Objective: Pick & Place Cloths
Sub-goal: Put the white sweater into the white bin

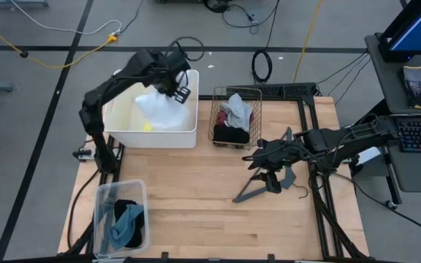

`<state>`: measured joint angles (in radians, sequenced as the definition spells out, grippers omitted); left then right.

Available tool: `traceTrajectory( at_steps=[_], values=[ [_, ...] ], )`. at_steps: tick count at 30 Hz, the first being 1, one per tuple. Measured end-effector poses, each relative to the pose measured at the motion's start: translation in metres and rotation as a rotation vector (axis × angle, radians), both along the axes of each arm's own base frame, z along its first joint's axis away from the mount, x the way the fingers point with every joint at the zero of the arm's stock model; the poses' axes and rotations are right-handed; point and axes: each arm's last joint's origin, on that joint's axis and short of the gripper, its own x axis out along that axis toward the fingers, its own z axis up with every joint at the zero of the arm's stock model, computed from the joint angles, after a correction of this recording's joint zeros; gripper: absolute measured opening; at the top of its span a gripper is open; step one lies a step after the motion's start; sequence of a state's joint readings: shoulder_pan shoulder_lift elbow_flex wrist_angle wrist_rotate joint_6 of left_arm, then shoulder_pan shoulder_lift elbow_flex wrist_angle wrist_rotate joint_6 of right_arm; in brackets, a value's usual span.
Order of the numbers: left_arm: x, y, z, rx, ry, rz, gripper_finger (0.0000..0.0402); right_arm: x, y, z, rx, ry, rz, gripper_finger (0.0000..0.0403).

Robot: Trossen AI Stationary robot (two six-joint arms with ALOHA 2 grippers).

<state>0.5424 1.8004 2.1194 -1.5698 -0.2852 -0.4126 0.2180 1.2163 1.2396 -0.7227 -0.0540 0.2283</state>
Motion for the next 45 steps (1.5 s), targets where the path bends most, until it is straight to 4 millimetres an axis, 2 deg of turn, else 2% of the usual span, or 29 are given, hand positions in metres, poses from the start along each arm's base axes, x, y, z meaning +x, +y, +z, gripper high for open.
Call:
traceTrajectory(
  at_steps=[11,17,21,27,36,39,41,45],
  values=[
    [-0.008,0.016,-0.073,-0.257,0.139,0.189,0.0030,0.000,0.000,0.000,-0.001,0.001,0.000,0.0169],
    [-0.015,0.020,-0.102,-0.323,0.203,0.222,0.0041,0.000,0.000,0.000,-0.001,0.002,0.001,0.0169],
    [-0.018,0.023,-0.114,-0.334,0.213,0.255,0.0047,0.000,0.000,0.000,-0.001,0.002,0.001,0.0169],
    [-0.018,0.024,-0.116,-0.342,0.223,0.221,0.0104,0.000,0.000,0.000,-0.001,0.001,0.001,0.0169],
    [-0.020,0.022,-0.113,-0.364,0.255,0.153,0.0266,0.000,0.000,0.000,0.026,0.008,-0.027,0.0169],
    [-0.023,0.023,-0.105,-0.375,0.248,0.148,0.0313,0.000,0.000,0.000,0.028,0.008,-0.028,0.0169],
    [-0.025,0.023,-0.098,-0.428,0.178,0.131,0.0336,0.000,0.000,0.000,0.028,0.008,-0.028,0.0169],
    [-0.037,0.020,-0.066,-0.447,0.016,0.121,0.0370,0.000,0.000,0.000,0.036,0.010,-0.037,0.0167]
  ],
)
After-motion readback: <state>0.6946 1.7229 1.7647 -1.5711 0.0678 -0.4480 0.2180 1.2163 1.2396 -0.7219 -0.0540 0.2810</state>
